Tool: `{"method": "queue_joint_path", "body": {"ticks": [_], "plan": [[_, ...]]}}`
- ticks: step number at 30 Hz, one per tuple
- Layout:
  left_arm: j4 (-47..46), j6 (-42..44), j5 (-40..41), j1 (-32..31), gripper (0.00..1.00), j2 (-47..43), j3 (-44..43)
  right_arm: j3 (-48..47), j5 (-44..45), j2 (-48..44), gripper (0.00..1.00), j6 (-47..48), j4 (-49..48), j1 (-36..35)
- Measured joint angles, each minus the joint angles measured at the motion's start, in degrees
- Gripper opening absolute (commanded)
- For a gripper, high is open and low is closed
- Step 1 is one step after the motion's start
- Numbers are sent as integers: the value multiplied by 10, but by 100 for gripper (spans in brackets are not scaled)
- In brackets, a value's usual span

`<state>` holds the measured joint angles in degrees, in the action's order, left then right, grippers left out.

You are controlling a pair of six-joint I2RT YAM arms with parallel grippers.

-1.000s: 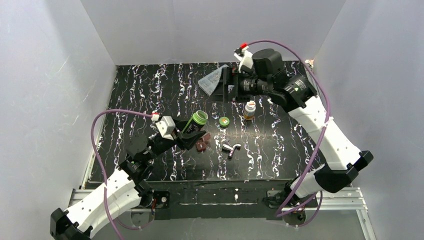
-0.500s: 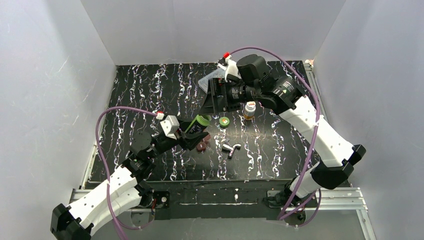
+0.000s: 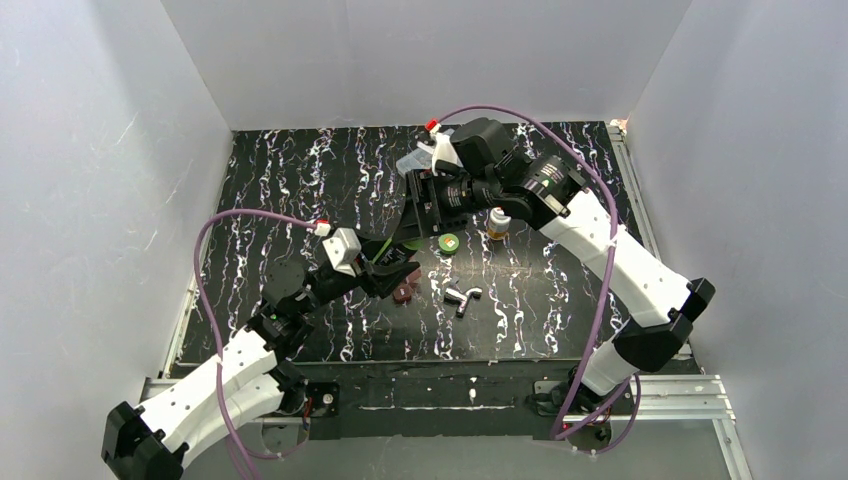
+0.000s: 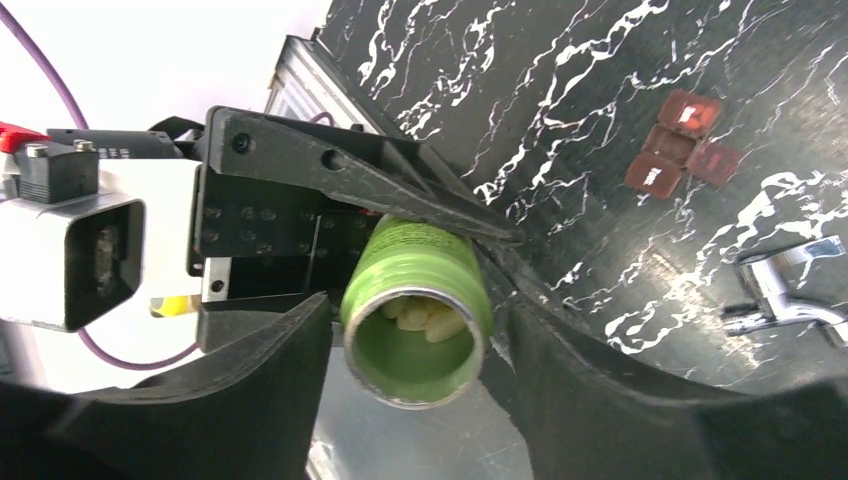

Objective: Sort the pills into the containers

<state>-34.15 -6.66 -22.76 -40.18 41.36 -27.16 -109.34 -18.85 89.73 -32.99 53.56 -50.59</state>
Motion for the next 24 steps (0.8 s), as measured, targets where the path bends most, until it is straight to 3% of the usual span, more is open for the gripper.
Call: {"method": "queue_joint_path", "body": {"ticks": [3,7,11,20,24], "plan": [[0,0,-2,0,0,4,0,0,-2,0,58,0,0,-3],[-1,-3,-3,0,0,4,0,0,-7,0,69,-1,2,-4],[-1,-5,-3,0,0,6,0,0,-12,0,71,-2,2,-6],[-1,-9,-4,0,0,13,0,0,-12,13,69,1,6,-8],[-1,-8,-4,0,0,14,-2,0,-10,23,60,3,11,-9]]}}
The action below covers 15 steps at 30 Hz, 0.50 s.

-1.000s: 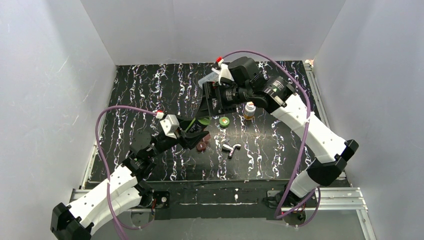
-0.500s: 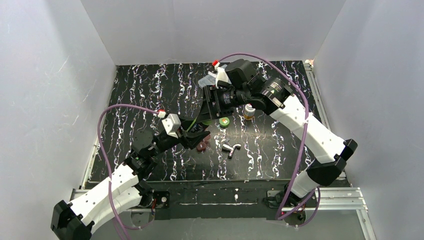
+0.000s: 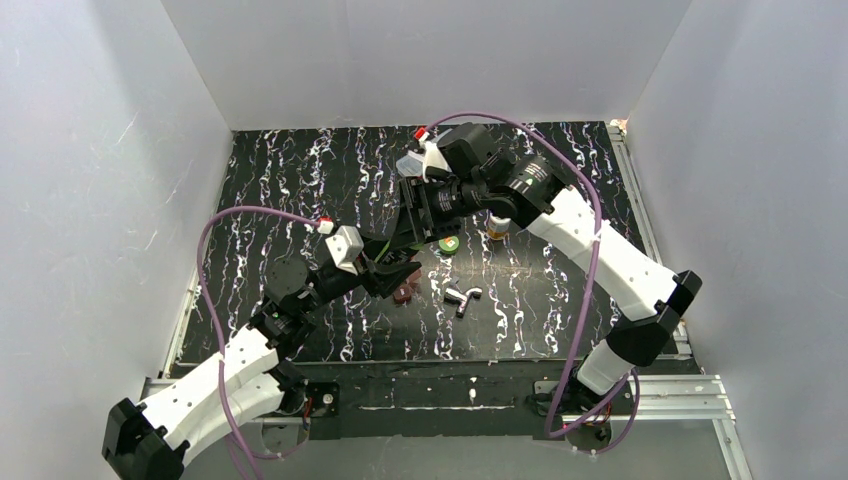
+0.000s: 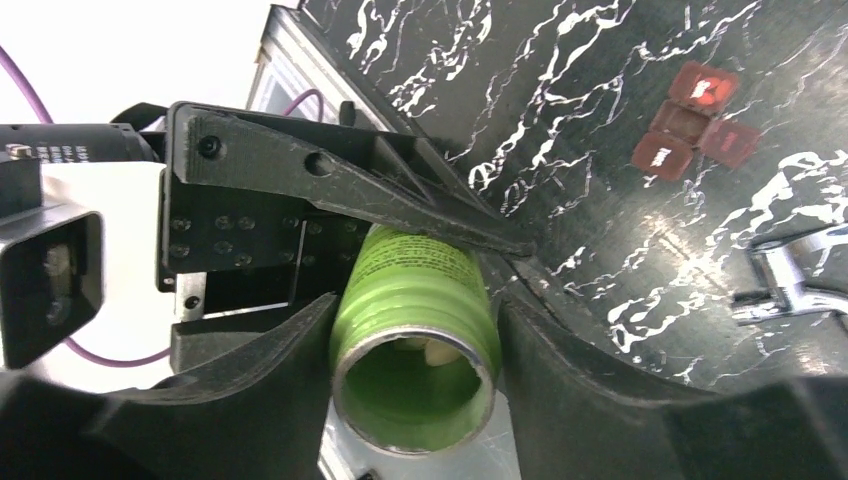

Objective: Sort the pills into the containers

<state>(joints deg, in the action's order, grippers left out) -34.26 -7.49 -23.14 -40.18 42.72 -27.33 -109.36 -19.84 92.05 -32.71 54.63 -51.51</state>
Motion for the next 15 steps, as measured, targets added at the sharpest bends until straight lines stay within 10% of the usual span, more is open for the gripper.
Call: {"method": "queue_joint_path", "body": {"ticks": [4,6,11,15], "plan": [[3,-1,-1,0,0,2,-2,0,2,3,30,2,4,0],[9,-2,-1,0,16,4,-5,-3,5,3,22,2,7,0],[73,2,-13,0,65,10,-41,-16,35,2,15,10,17,-9],[106,-2,-22,2,68,5,-49,-16,103,1,13,60,28,-28]]}}
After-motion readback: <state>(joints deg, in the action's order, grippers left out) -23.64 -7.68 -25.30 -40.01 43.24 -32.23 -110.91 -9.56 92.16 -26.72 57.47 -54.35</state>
